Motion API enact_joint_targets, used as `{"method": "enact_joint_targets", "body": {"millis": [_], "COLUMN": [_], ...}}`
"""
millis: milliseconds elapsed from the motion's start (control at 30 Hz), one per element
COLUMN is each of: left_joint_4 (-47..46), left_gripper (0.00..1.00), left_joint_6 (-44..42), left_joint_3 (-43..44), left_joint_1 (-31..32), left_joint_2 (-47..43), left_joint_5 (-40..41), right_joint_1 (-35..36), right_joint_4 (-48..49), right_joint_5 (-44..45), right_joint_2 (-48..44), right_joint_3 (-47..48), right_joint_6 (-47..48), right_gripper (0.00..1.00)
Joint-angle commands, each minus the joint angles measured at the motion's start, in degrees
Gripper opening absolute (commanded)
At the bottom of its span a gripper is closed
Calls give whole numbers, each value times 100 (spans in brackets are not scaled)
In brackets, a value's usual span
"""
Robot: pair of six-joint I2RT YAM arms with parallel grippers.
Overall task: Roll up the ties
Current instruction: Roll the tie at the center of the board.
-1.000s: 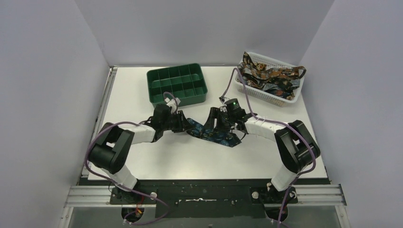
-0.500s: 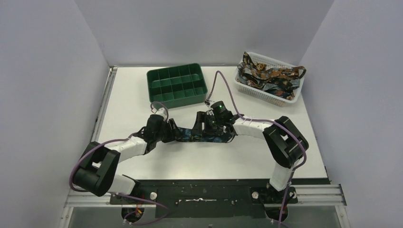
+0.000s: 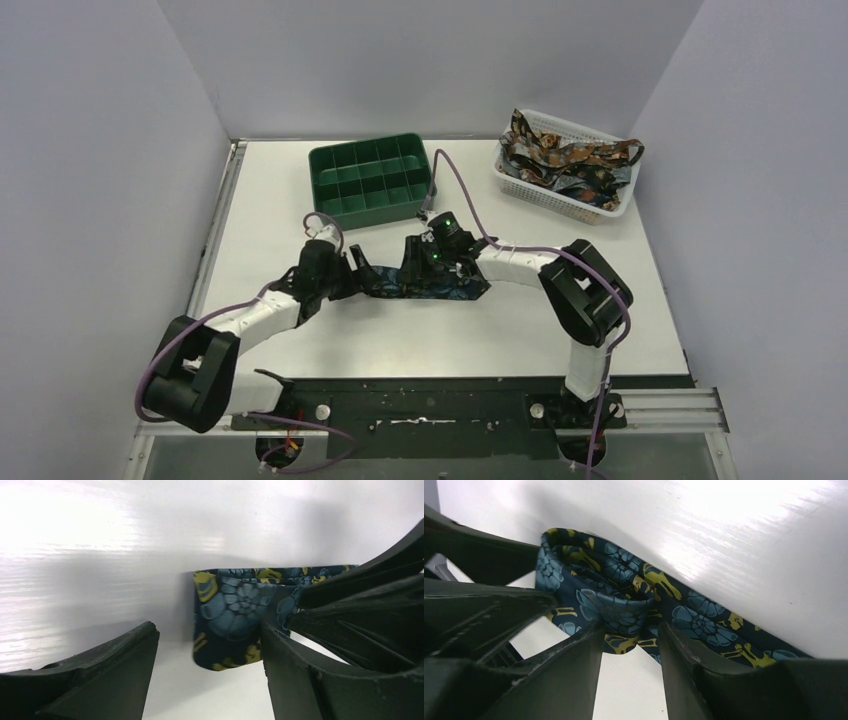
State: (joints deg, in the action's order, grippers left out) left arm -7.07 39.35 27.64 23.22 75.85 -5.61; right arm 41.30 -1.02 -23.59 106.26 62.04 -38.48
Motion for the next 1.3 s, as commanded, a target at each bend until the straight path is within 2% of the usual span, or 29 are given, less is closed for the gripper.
{"method": "enact_joint_targets", "body": {"millis": [0, 200, 433, 567, 867, 1267], "left_joint_4": [120, 94, -979, -1484, -1847, -2163], "left_gripper": [73, 76, 77, 77, 76, 72], "left_joint_6": [-123, -300, -300, -123, 55, 592], "left_joint_3": [76, -41, -276, -304, -354, -432], "left_joint_1": [-246, -617, -801, -810, -819, -837], "left_joint_2": [-486, -703, -293, 38, 406, 821], "left_joint_5": [-162, -627, -1816, -2178, -2276, -1922], "right_joint_1": [2, -70, -78, -78, -100, -104], "right_joint_4": [-30, -86, -195, -185, -74, -8], "right_joint_5": [294, 275, 277, 288, 354, 380], "right_joint_2": [116, 235, 310, 355, 352, 330], "right_joint_3": [191, 265, 263, 217, 51, -108], "right_joint_6": [28, 101, 156, 151, 100, 69], "right_gripper": [43, 39, 40, 40, 40, 41]}}
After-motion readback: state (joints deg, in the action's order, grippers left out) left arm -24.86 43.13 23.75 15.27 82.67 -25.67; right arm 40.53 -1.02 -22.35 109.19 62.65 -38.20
